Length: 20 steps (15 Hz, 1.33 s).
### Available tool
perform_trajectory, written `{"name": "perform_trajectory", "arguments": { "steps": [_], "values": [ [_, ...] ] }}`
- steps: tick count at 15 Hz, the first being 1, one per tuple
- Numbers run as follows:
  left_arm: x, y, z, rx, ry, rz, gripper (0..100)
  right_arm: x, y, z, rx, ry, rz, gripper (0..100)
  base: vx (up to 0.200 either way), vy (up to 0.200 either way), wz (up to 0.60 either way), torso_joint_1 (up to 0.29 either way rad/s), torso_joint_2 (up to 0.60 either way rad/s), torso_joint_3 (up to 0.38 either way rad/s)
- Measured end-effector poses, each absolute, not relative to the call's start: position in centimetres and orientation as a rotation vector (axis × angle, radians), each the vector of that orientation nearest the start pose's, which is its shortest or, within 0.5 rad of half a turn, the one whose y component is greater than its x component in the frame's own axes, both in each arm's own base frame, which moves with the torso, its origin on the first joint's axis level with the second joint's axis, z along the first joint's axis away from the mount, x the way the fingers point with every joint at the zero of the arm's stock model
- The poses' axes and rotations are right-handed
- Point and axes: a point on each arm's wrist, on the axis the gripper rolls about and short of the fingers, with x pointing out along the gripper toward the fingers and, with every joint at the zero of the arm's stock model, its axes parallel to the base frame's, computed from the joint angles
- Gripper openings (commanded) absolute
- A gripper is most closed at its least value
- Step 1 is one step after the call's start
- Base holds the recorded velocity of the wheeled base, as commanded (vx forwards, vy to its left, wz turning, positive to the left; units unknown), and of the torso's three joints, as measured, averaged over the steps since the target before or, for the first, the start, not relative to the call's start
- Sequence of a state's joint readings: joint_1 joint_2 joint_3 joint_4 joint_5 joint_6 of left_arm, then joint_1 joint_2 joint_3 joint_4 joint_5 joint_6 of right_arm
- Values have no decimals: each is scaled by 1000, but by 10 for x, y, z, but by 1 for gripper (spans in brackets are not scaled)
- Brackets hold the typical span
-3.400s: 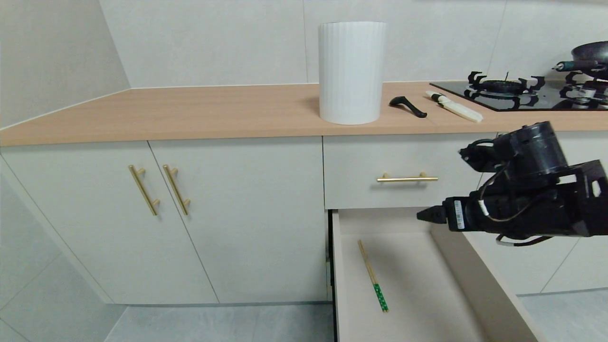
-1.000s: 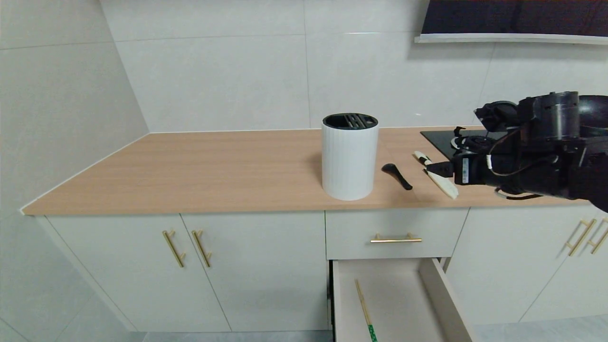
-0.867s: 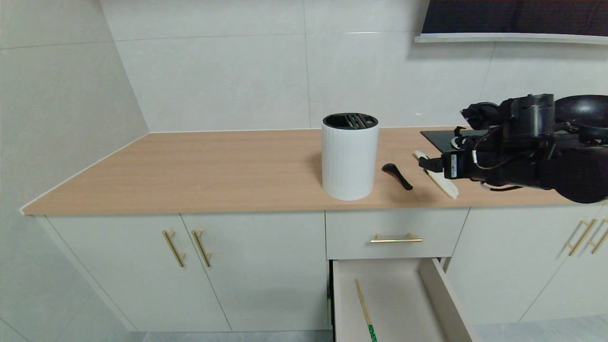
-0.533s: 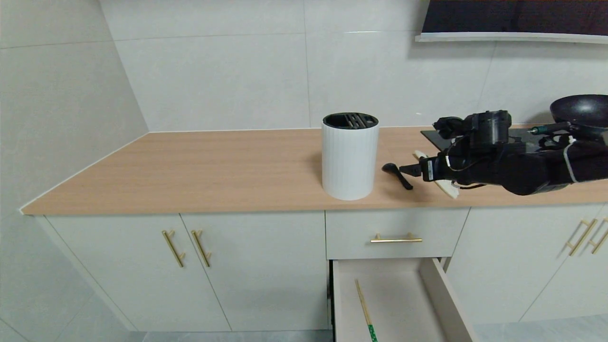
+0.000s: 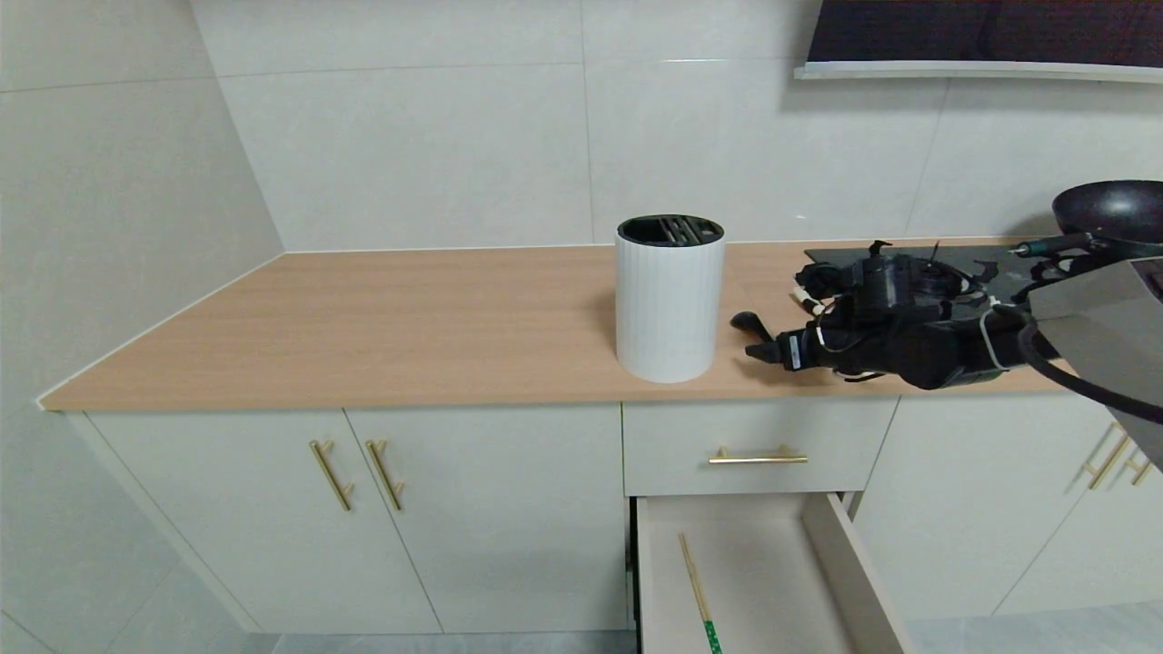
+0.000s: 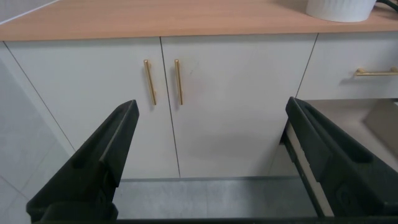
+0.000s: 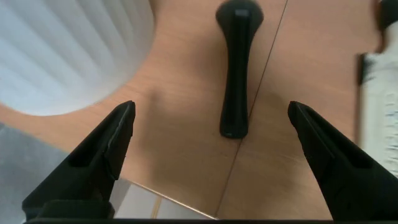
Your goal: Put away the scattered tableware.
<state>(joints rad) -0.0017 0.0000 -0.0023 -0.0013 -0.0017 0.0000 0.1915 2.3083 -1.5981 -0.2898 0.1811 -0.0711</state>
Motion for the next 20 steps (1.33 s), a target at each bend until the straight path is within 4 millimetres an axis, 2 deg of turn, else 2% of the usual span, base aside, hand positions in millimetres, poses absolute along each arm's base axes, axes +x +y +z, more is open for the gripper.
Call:
{"name": "perform_trajectory", "arguments": {
  "steps": [8,9,20],
  "values": [
    [-23,0,76,0,-4,-3,100,486,93,97,-73,427,363,100,0,0,0,0,0,0],
    [-23,0,76,0,-4,-3,100,486,93,96,-74,428,363,0,0,0,0,0,0,0],
    [-23,0,76,0,-4,-3,100,485,94,89,-66,457,329,0,0,0,0,0,0,0]
  ]
}}
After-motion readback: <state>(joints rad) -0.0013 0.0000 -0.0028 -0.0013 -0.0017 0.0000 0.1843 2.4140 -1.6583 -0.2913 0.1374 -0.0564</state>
